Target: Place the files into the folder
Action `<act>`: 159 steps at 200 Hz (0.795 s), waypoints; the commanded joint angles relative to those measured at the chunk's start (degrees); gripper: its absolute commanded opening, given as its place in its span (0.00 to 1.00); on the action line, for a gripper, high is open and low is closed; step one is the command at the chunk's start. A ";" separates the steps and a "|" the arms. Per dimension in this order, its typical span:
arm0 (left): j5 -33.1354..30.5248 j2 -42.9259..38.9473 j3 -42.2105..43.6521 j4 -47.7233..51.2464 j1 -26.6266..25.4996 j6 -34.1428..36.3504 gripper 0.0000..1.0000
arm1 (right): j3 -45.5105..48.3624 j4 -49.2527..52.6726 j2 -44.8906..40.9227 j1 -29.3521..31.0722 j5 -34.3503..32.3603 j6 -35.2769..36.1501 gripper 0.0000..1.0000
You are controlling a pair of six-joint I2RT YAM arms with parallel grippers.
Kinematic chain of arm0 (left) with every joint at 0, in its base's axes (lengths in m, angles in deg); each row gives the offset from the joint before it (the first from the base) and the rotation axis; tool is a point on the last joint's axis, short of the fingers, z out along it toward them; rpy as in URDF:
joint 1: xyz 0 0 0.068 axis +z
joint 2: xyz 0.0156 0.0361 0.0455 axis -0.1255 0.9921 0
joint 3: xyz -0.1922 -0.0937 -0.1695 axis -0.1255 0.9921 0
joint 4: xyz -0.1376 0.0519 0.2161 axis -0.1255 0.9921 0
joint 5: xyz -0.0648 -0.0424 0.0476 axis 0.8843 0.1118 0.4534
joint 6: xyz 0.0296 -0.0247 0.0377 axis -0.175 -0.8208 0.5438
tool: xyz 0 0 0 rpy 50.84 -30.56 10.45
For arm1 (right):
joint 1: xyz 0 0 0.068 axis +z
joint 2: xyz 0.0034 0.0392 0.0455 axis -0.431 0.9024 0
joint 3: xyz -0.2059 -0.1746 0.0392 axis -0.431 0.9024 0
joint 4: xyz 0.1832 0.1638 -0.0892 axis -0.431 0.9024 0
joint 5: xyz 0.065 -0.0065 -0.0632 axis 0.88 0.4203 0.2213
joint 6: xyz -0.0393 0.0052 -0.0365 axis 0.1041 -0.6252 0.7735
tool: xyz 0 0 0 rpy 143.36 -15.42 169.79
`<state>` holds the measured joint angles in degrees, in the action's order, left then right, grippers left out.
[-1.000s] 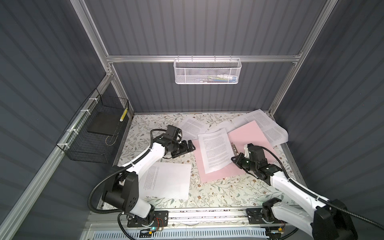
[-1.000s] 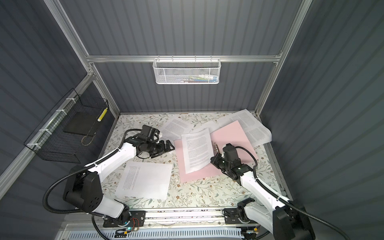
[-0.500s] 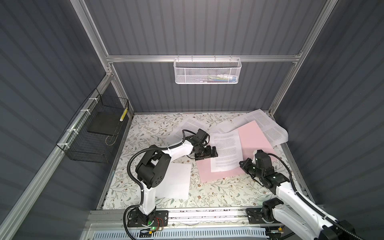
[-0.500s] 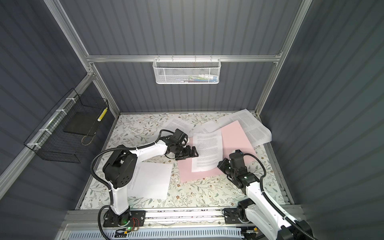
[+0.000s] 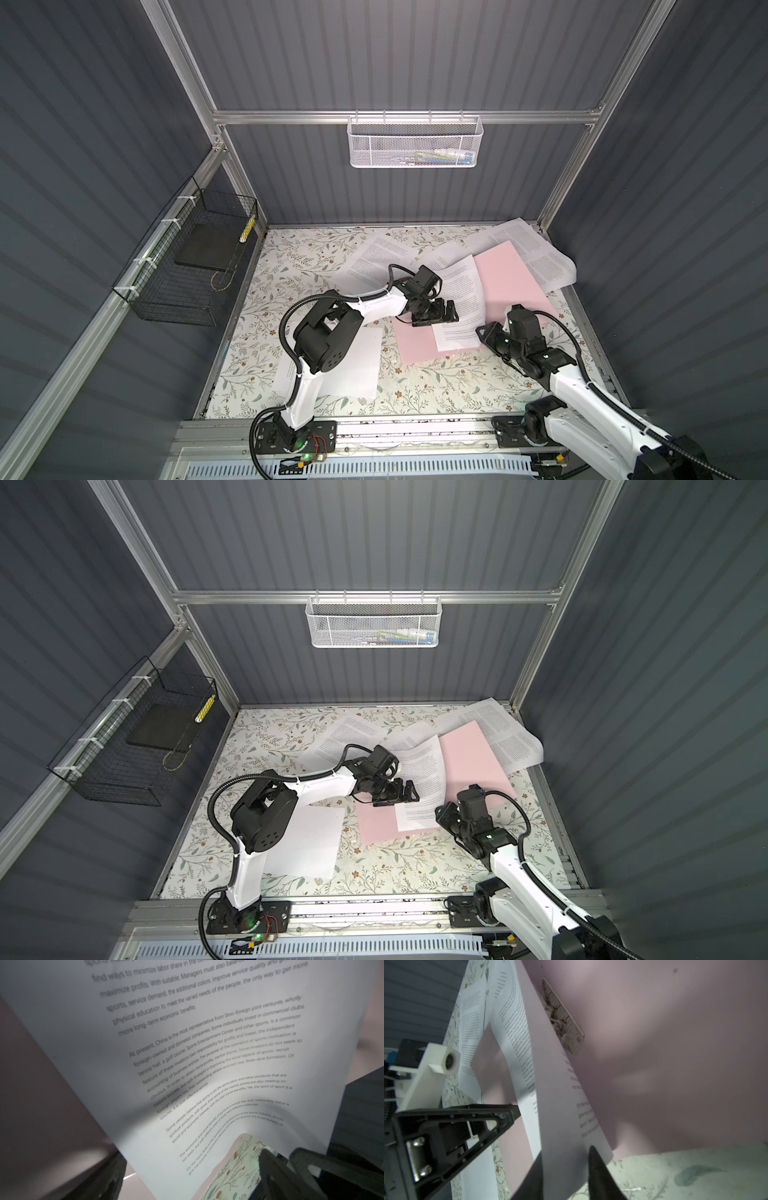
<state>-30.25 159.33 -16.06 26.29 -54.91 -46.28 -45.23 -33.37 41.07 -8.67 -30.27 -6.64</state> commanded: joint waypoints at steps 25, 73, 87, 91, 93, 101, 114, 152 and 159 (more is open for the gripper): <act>-2.83 -0.05 1.83 4.14 0.03 1.70 1.00 | -5.08 4.59 1.60 -1.60 -2.03 5.29 0.82; 2.14 -4.51 -1.38 5.47 4.11 3.75 1.00 | -5.50 5.24 2.51 -3.22 -3.49 4.77 0.93; 2.58 -4.98 -3.25 7.49 4.78 4.76 1.00 | -5.58 6.12 1.54 -3.88 -4.25 5.24 0.97; 2.44 -4.98 -3.91 8.21 4.73 5.21 1.00 | -5.67 6.41 1.40 -4.09 -4.41 5.46 0.98; 2.41 -5.01 -4.17 8.39 4.75 5.21 1.00 | -5.78 6.73 1.31 -4.13 -4.54 5.53 0.98; 3.01 -5.05 -4.59 8.01 4.42 4.71 1.00 | -6.30 8.10 1.38 -4.57 -5.39 6.11 0.99; 5.00 -5.01 -4.57 5.40 3.30 2.67 1.00 | -7.19 10.24 1.63 -5.51 -6.71 7.02 0.99; 5.10 -1.28 -7.22 2.20 -2.51 -0.90 1.00 | -9.34 11.80 0.68 -9.46 -5.41 10.60 0.99; 4.85 -0.61 -7.34 1.60 -3.12 -1.41 1.00 | -10.32 11.82 0.58 -10.06 -5.05 11.70 0.99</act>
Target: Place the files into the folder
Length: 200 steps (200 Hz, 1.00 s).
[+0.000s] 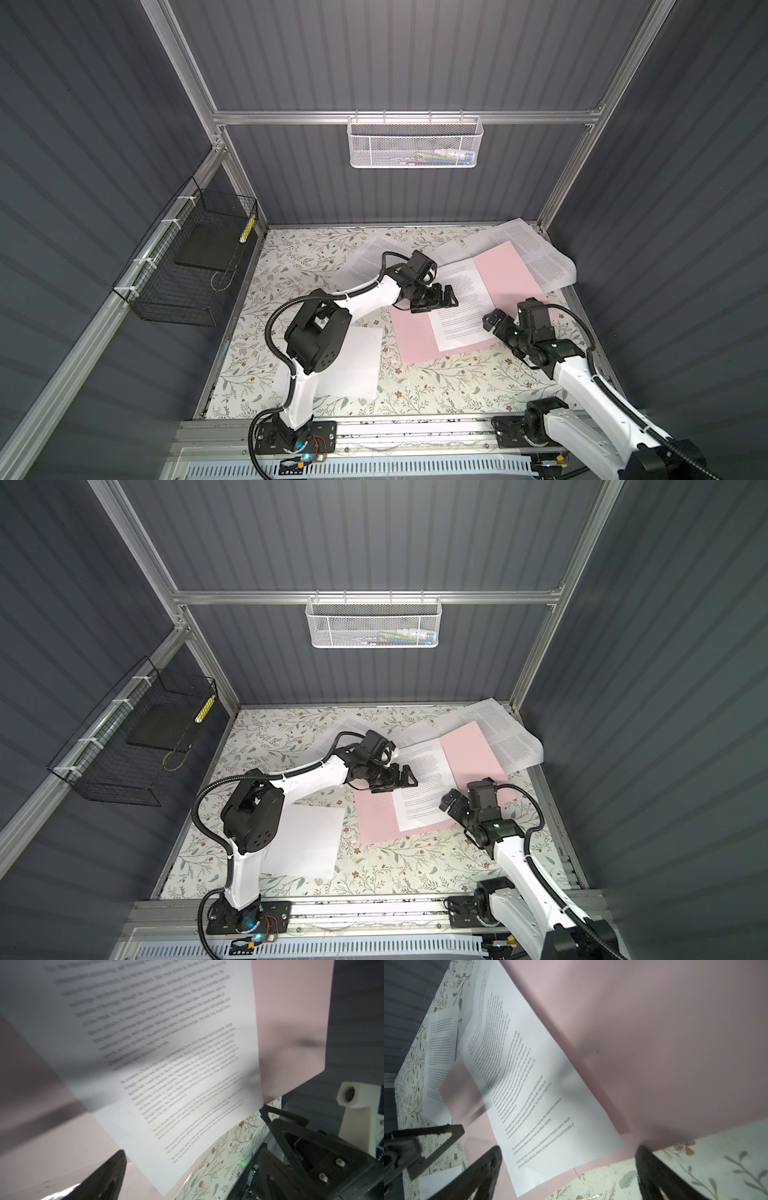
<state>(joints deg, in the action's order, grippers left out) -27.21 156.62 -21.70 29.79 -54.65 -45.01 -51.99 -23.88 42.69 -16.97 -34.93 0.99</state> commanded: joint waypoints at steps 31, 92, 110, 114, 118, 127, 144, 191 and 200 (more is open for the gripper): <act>1.13 4.11 -0.91 -3.64 -5.11 -3.48 1.00 | -8.98 -0.47 4.74 -6.27 7.06 9.76 0.99; -0.63 7.97 -0.36 0.02 -5.47 0.66 1.00 | -23.33 -0.29 25.69 -8.54 18.53 19.61 0.97; -0.63 8.64 0.04 0.47 -5.47 1.52 1.00 | -26.39 1.43 29.88 -8.56 19.05 22.17 0.92; -0.70 8.77 0.09 0.69 -5.49 1.82 1.00 | -27.02 1.87 30.85 -8.56 19.22 22.69 0.91; -0.86 8.87 0.02 0.96 -5.43 2.10 1.00 | -27.59 2.31 31.72 -8.55 19.44 23.35 0.90; -1.04 9.06 0.03 1.51 -5.47 2.86 1.00 | -29.28 4.32 34.08 -8.47 19.69 24.48 0.85; -0.90 9.59 -0.09 2.38 -5.52 4.05 1.00 | -31.08 5.41 37.38 -8.10 20.07 25.87 0.79; -0.47 10.65 -0.60 2.90 -5.48 4.68 1.00 | -34.14 2.55 42.98 -6.99 23.75 26.12 0.70; -0.40 10.42 -0.27 2.50 -5.51 4.48 1.00 | -34.96 2.89 44.05 -6.88 22.78 26.31 0.70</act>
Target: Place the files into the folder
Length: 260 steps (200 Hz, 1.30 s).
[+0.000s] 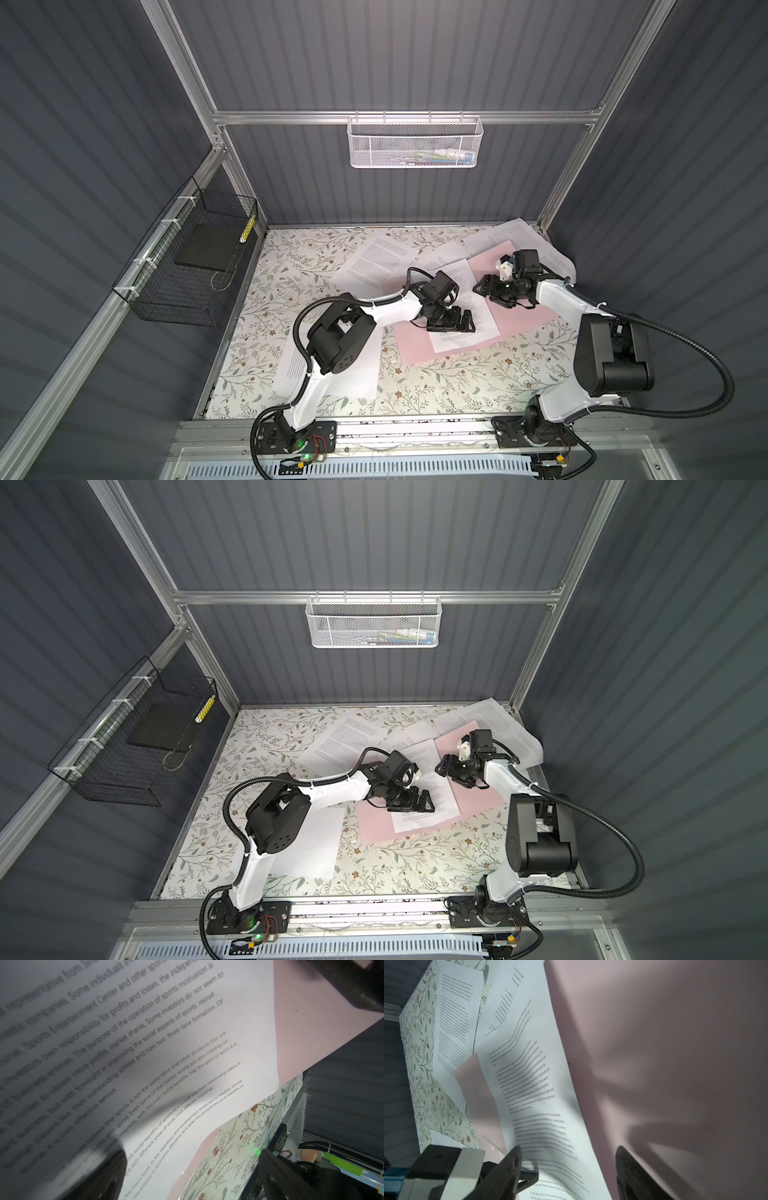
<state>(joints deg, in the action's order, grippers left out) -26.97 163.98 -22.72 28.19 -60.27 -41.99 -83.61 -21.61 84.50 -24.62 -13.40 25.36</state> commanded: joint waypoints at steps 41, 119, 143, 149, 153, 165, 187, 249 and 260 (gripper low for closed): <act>-0.64 2.52 1.03 3.81 0.14 1.33 1.00 | -6.41 0.54 7.24 0.85 2.97 2.54 0.63; -0.32 2.84 0.41 4.06 0.14 1.57 1.00 | -4.97 -0.56 5.56 2.03 5.28 3.62 0.48; -0.21 3.13 0.33 4.00 0.16 1.55 1.00 | -4.38 -0.14 4.49 2.73 4.14 4.35 0.43; -0.20 3.21 0.33 3.95 0.18 1.55 1.00 | -4.51 0.32 4.53 3.18 2.96 4.77 0.42; -0.21 3.22 0.33 3.95 0.16 1.55 1.00 | -4.62 0.60 4.57 3.45 2.05 5.14 0.42; -0.19 3.22 0.24 3.89 0.14 1.46 1.00 | -5.11 0.85 5.21 4.39 -0.29 6.21 0.39; -0.18 3.13 0.22 3.98 0.07 1.45 1.00 | -6.68 3.28 7.19 5.73 -1.71 7.35 0.32; -0.05 2.87 0.33 3.71 0.15 1.36 1.00 | -9.64 5.95 9.94 9.07 -10.46 9.31 0.28; -0.02 2.82 0.41 3.54 0.13 1.28 1.00 | -9.88 5.90 10.26 9.27 -10.48 9.33 0.26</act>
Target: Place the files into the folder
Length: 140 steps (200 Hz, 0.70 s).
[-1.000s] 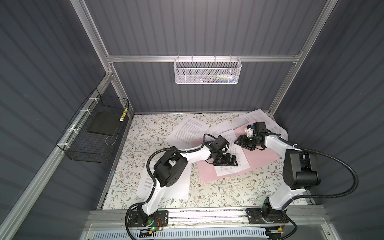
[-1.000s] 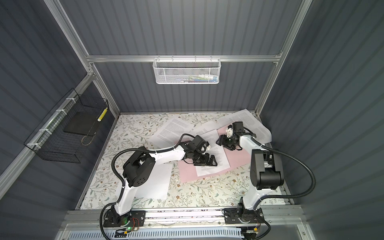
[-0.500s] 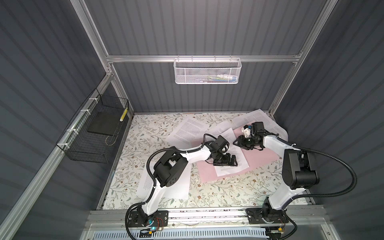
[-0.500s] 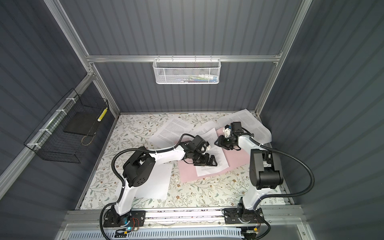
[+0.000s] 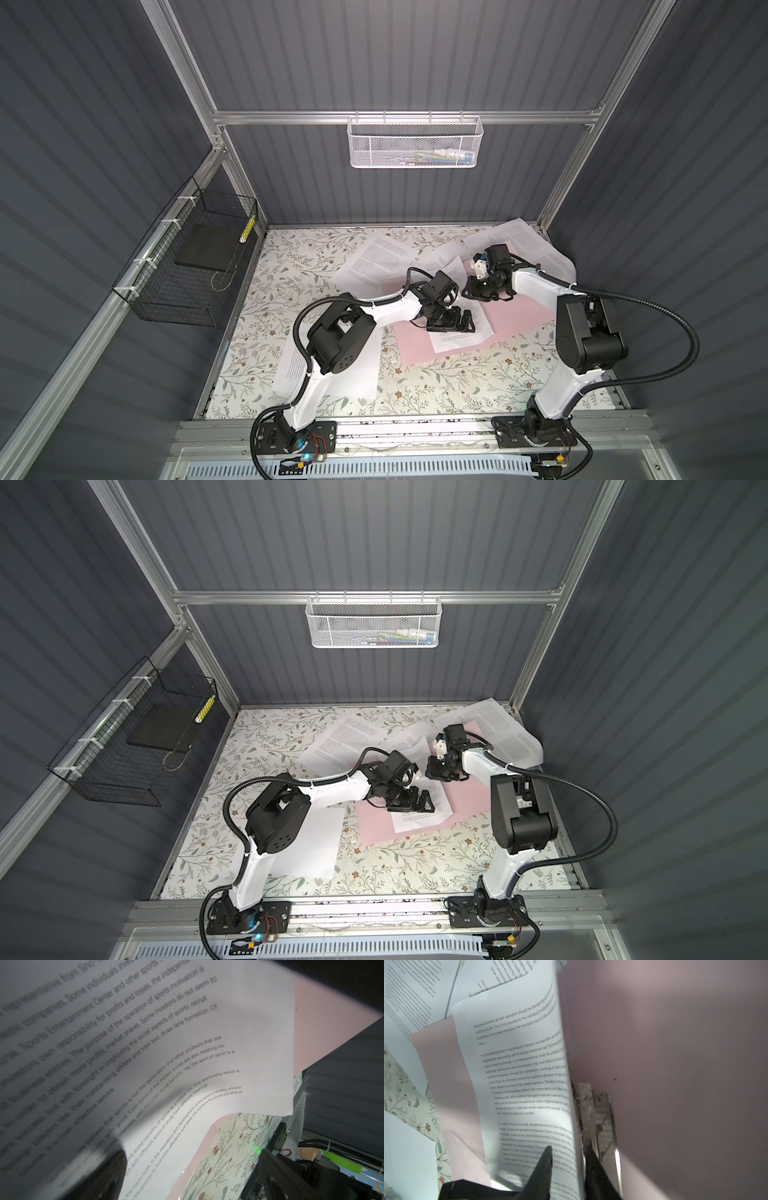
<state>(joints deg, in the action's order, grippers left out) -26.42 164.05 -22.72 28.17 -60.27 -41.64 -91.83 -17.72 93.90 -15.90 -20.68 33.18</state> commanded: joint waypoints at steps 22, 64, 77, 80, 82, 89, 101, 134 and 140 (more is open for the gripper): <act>-0.23 2.49 0.33 3.47 0.18 0.68 1.00 | -2.09 2.21 1.38 0.66 -3.50 1.33 0.22; 0.33 -0.99 -2.40 4.14 1.08 0.08 1.00 | -0.25 1.70 -2.33 0.49 -4.36 0.29 0.05; 0.90 -3.92 -2.86 3.67 1.93 -0.41 1.00 | 0.90 1.09 -4.14 0.01 -4.40 -0.49 0.01; 0.99 -4.78 -2.82 3.49 2.23 -0.53 1.00 | 1.12 0.96 -4.58 -0.15 -4.55 -0.64 0.00; 1.07 -5.44 -2.72 3.40 2.40 -0.62 1.00 | 1.31 0.86 -4.78 -0.25 -4.69 -0.79 0.00; 0.77 -7.64 -2.07 3.02 3.17 -0.88 1.00 | 1.90 0.48 -5.67 -0.84 -5.09 -1.33 0.00; -0.19 -11.94 0.29 2.72 4.86 -1.49 1.00 | 3.42 -0.45 -7.21 -2.49 -4.03 -2.48 0.00; -4.76 -25.34 13.09 3.95 11.45 -1.40 1.00 | 9.26 -6.23 -12.51 -7.29 0.53 -5.89 0.00; -6.23 -27.63 15.35 4.60 12.54 -1.35 1.00 | 9.92 -6.49 -13.01 -7.99 0.52 -6.52 0.00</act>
<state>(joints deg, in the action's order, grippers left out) -28.26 144.84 -14.94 29.74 -52.20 -42.58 -85.17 -20.93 83.36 -21.26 -22.56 29.99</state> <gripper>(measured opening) 0.997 0.044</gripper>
